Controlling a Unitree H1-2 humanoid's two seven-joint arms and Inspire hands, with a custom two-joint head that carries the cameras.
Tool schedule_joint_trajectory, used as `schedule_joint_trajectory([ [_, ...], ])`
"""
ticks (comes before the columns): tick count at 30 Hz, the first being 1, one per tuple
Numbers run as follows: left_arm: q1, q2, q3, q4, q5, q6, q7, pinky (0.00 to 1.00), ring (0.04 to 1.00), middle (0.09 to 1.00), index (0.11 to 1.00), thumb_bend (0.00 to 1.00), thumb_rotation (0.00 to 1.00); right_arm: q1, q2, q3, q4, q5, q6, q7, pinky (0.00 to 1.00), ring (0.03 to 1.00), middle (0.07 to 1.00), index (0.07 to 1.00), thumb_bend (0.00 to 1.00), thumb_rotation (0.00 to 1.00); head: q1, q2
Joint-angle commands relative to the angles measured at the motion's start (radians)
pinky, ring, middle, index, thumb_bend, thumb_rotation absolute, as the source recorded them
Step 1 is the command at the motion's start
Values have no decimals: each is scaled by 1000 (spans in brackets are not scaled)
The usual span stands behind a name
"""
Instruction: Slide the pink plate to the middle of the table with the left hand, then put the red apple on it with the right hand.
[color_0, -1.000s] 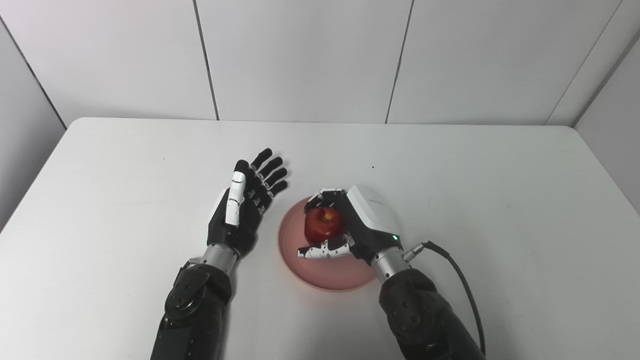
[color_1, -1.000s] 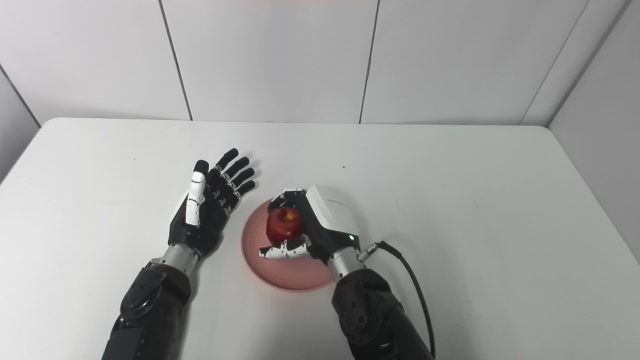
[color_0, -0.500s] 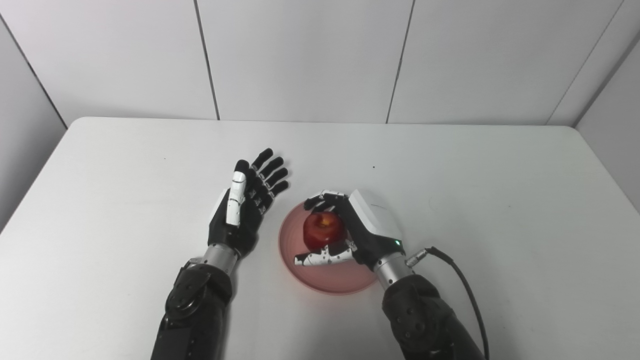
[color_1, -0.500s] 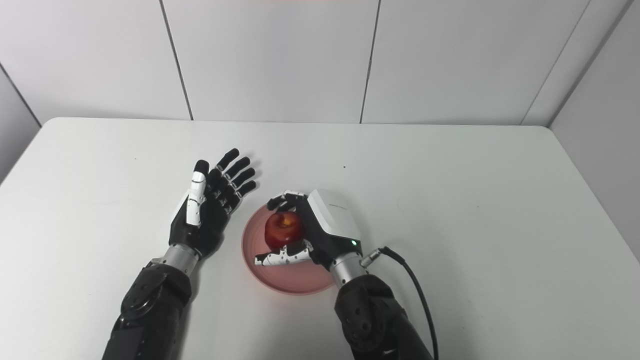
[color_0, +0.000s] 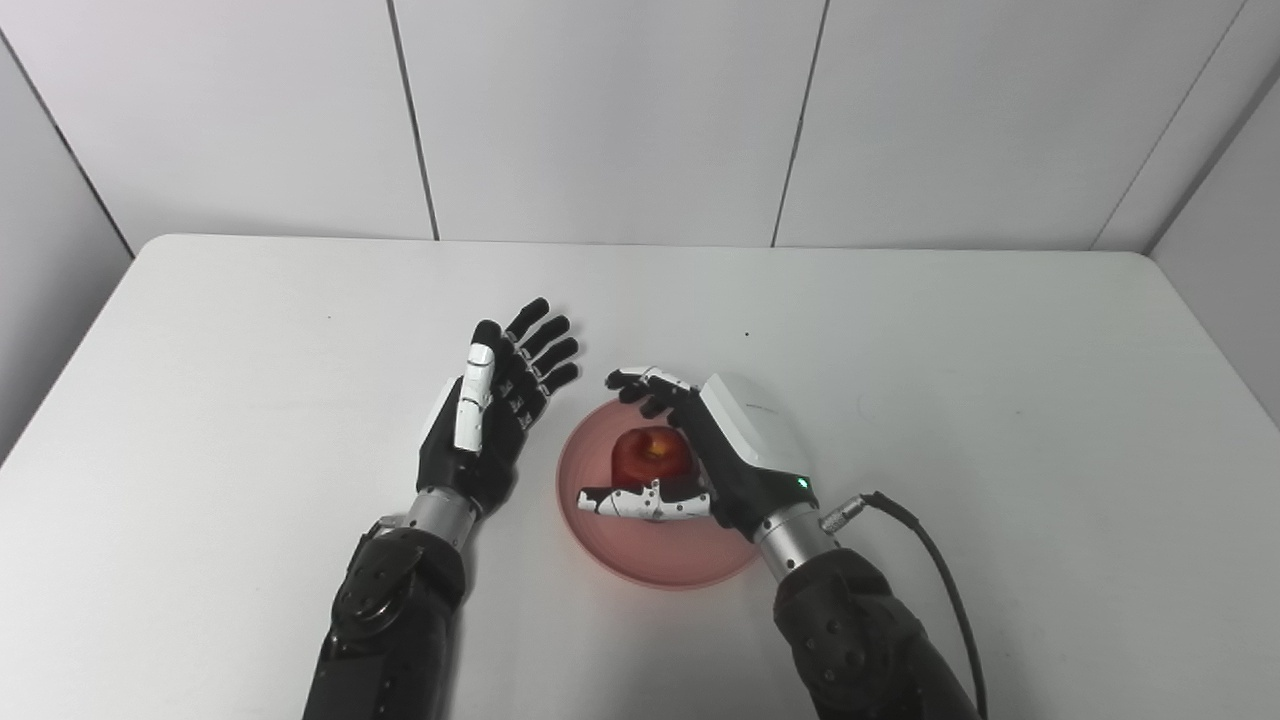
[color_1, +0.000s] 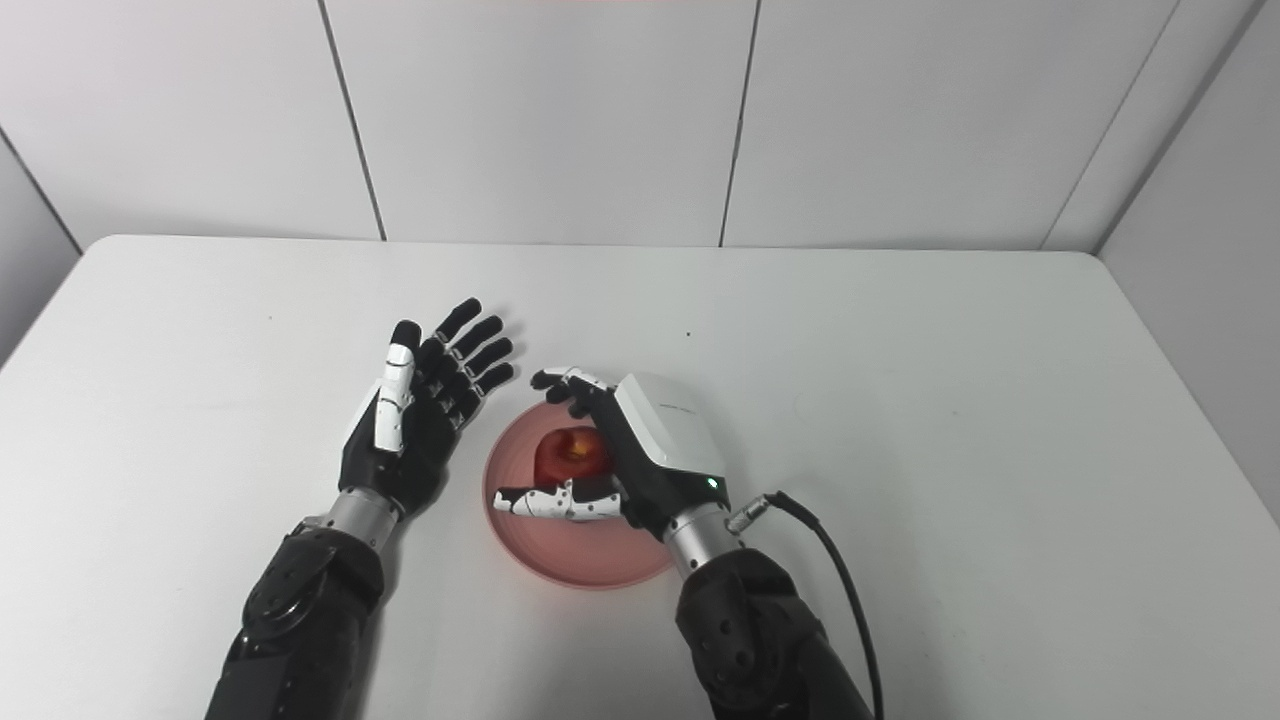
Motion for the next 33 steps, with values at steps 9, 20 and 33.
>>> schedule_joint_trajectory([
  [9, 34, 1, -5, 42, 20, 52, 22, 875, 875, 881, 874, 765, 909, -8, 4, -48, -73, 34, -36, -5, 712, 783, 832, 873, 1000, 592, 1, -2],
  [20, 32, -3, 6, 40, -8, 73, 17, 883, 891, 886, 879, 772, 882, 25, 16, -153, -125, 159, -153, -126, 736, 837, 879, 908, 1000, 655, 1, -5],
  [33, 38, 3, 4, 29, 4, 62, 19, 887, 883, 891, 884, 756, 903, 70, -1, -321, -48, 184, -173, -262, 739, 831, 858, 886, 877, 912, 4, -7],
])
